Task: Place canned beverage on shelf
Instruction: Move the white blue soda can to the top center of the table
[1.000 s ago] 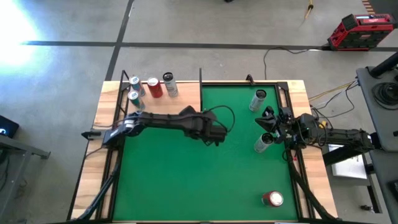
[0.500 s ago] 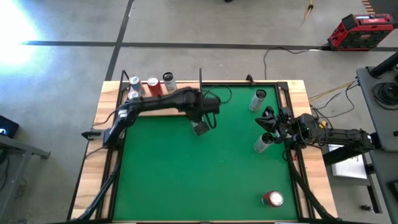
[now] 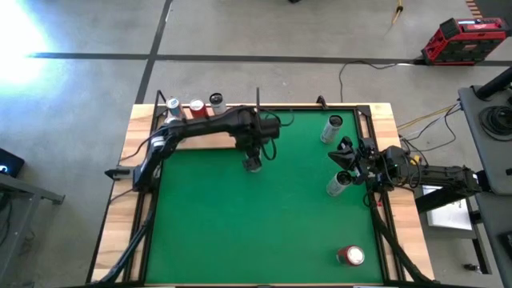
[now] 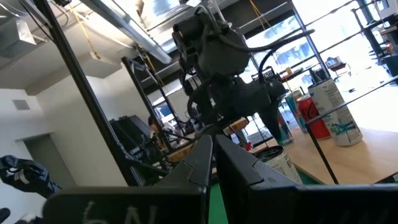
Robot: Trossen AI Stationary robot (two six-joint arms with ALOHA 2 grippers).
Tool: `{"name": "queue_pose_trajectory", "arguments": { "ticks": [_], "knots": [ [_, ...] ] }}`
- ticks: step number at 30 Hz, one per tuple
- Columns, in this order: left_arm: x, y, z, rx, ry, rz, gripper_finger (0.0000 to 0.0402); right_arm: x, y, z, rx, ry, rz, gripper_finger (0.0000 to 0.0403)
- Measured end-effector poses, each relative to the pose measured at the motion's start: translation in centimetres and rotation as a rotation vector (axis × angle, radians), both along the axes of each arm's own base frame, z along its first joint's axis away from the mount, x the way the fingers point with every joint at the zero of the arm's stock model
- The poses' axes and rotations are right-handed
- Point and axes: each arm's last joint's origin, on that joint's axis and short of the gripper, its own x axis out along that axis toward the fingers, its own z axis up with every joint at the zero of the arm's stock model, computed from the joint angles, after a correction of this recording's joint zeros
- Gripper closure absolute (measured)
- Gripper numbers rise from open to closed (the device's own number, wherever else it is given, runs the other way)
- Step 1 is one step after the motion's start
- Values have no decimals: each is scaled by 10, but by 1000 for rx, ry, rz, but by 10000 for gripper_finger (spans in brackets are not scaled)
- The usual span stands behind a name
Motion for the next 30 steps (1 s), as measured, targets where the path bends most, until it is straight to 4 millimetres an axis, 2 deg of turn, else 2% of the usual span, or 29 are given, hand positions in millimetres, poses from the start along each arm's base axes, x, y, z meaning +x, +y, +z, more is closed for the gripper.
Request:
{"name": "queue_pose_trajectory", "arguments": {
  "ticks": [7,15,20,25,30],
  "knots": [
    [6,1,-9,9,-35,-6,17,0,0,0,0,0,0,390],
    [11,2,-11,26,-78,-29,17,0,0,0,0,0,0,390],
    [12,2,-24,21,-57,-26,24,0,0,0,0,0,0,390],
    [12,2,-40,5,-39,-20,72,0,0,0,0,0,0,390],
    [14,2,-47,-11,-57,-19,161,0,0,0,0,0,0,390]
  ]
}}
